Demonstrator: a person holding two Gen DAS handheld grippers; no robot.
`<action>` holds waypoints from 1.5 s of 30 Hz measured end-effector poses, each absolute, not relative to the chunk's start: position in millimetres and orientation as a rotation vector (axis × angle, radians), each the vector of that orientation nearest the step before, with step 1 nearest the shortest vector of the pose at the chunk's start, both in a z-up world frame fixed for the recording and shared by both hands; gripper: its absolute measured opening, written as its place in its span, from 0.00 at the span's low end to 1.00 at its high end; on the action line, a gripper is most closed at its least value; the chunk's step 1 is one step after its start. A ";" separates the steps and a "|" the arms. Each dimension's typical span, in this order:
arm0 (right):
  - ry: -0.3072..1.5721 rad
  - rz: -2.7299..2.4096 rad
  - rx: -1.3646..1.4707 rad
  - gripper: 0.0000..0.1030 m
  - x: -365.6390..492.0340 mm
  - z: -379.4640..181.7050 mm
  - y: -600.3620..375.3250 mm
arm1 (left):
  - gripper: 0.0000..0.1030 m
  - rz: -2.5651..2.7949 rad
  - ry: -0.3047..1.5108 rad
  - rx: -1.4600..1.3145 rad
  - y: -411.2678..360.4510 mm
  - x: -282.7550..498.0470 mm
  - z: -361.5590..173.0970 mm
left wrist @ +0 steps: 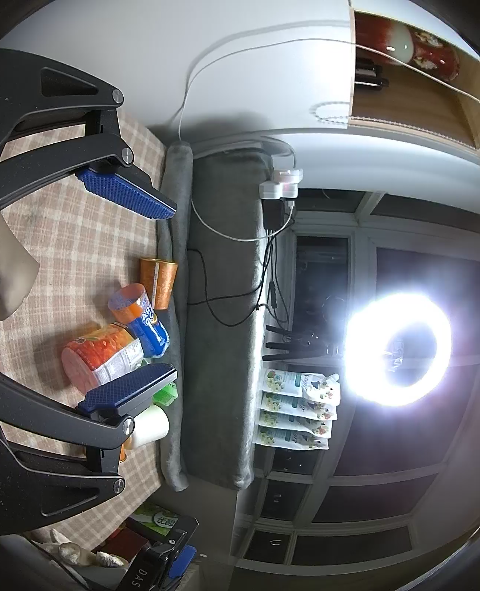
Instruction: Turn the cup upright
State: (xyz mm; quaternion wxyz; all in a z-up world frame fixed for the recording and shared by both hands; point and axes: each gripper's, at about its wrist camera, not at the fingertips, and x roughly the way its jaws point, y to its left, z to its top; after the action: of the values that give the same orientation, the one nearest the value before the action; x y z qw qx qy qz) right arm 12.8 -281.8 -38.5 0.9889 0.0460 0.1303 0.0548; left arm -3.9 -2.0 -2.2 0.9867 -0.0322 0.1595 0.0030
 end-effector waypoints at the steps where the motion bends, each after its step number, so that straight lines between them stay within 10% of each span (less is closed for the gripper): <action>1: 0.263 0.111 0.093 1.00 12.1 -38.7 -281.5 | 0.78 0.006 0.320 -0.065 -2.0 -3.9 -2.3; 45: 0.344 0.124 0.098 1.00 44.1 -61.2 -277.1 | 0.78 -0.064 0.417 -0.011 1.2 31.0 -22.8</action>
State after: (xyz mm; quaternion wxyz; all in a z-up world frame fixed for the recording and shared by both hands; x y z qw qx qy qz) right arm 44.1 -277.1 -61.2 0.9822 0.0489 0.1708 0.0615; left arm 31.0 1.2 -22.8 0.9778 -0.0054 0.2069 -0.0318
